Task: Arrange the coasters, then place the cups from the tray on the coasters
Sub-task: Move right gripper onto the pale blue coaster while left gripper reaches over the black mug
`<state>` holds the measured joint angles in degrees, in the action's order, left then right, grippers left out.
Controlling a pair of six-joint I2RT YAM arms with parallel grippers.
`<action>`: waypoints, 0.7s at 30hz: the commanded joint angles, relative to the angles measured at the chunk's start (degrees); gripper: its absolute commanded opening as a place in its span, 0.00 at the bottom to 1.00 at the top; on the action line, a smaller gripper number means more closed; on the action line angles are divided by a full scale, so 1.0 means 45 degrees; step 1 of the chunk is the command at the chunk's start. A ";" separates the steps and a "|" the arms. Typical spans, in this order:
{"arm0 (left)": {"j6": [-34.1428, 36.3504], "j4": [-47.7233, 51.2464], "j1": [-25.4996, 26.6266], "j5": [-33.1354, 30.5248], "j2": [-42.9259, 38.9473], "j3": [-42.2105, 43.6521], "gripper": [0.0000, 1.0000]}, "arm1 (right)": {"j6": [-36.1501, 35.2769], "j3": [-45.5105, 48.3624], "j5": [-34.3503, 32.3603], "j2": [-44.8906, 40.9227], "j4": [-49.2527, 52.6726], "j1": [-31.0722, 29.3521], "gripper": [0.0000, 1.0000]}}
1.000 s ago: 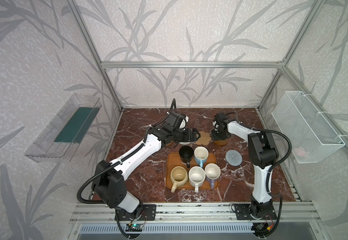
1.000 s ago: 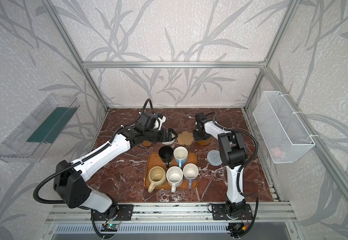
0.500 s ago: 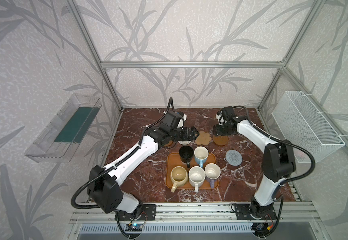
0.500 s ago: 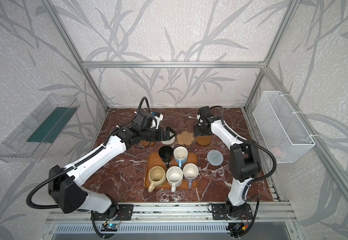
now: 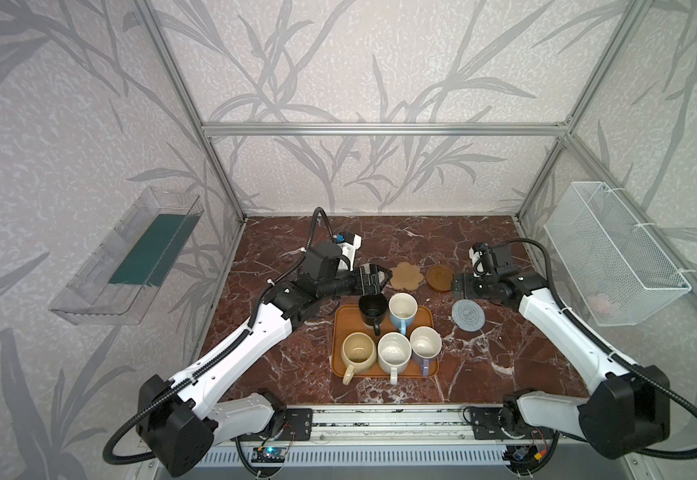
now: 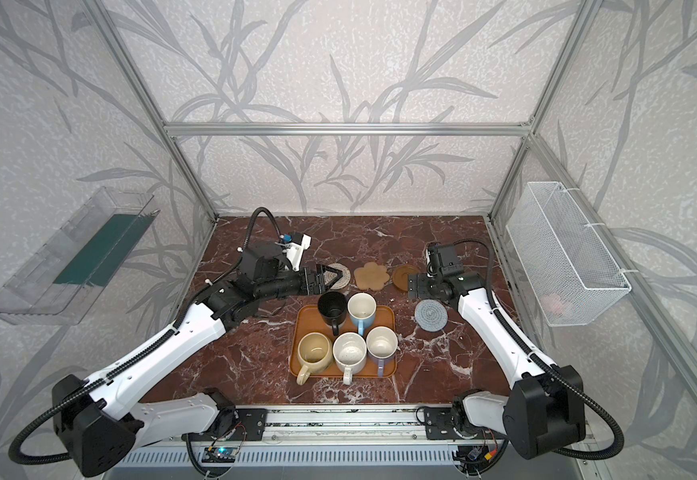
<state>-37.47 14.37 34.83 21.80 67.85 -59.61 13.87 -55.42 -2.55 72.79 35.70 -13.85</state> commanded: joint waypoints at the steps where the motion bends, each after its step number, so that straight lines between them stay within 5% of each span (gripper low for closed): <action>1: -0.0618 -0.0641 0.0045 0.0182 -0.0157 0.0447 0.99 | 0.0383 0.0513 0.0297 -0.0255 0.0319 0.0089 0.99; 10: -0.1295 -0.1025 0.0101 0.0808 0.0190 0.1182 0.99 | 0.0859 0.2174 0.1047 -0.0402 -0.0757 0.0350 0.94; 21: -0.1340 -0.0873 0.0320 0.0992 0.0716 0.0691 0.98 | 0.1144 0.2180 0.1554 0.2129 -0.1379 0.0792 0.63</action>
<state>-42.98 11.11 35.75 25.58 70.63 -54.37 18.50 -44.99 3.29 80.25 30.46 -10.83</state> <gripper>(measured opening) 0.984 0.644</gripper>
